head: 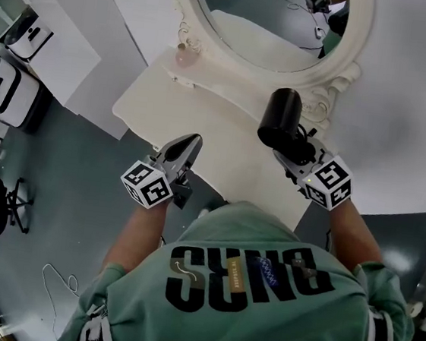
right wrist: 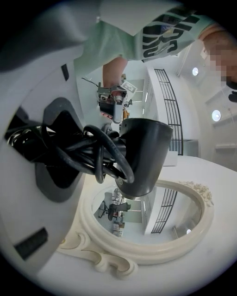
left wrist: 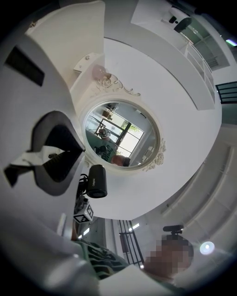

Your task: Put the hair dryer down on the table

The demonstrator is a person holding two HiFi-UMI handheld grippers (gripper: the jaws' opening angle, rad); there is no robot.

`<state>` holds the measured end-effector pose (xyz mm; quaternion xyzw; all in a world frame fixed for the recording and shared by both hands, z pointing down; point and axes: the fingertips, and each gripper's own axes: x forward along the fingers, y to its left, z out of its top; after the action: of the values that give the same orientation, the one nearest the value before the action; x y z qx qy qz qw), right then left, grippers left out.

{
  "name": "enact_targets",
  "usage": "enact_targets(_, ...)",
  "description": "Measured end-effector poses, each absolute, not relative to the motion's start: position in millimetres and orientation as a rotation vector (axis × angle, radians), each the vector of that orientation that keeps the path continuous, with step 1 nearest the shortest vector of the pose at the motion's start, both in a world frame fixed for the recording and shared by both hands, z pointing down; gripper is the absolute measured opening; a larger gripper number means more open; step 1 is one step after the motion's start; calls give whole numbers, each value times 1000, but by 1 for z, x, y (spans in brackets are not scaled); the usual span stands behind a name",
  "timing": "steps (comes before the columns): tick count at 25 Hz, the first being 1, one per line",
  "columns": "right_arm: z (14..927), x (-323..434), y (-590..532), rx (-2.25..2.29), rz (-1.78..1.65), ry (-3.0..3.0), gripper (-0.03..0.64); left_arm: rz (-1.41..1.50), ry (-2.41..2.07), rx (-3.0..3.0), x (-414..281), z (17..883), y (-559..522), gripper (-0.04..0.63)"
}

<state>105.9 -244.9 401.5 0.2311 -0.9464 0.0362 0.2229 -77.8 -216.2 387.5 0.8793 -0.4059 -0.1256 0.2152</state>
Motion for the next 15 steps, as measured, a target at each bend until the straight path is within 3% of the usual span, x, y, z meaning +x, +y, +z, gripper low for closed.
enact_targets(15, 506, -31, -318, 401, 100, -2338, 148, -268, -1216, 2366, -154, 463, -233, 0)
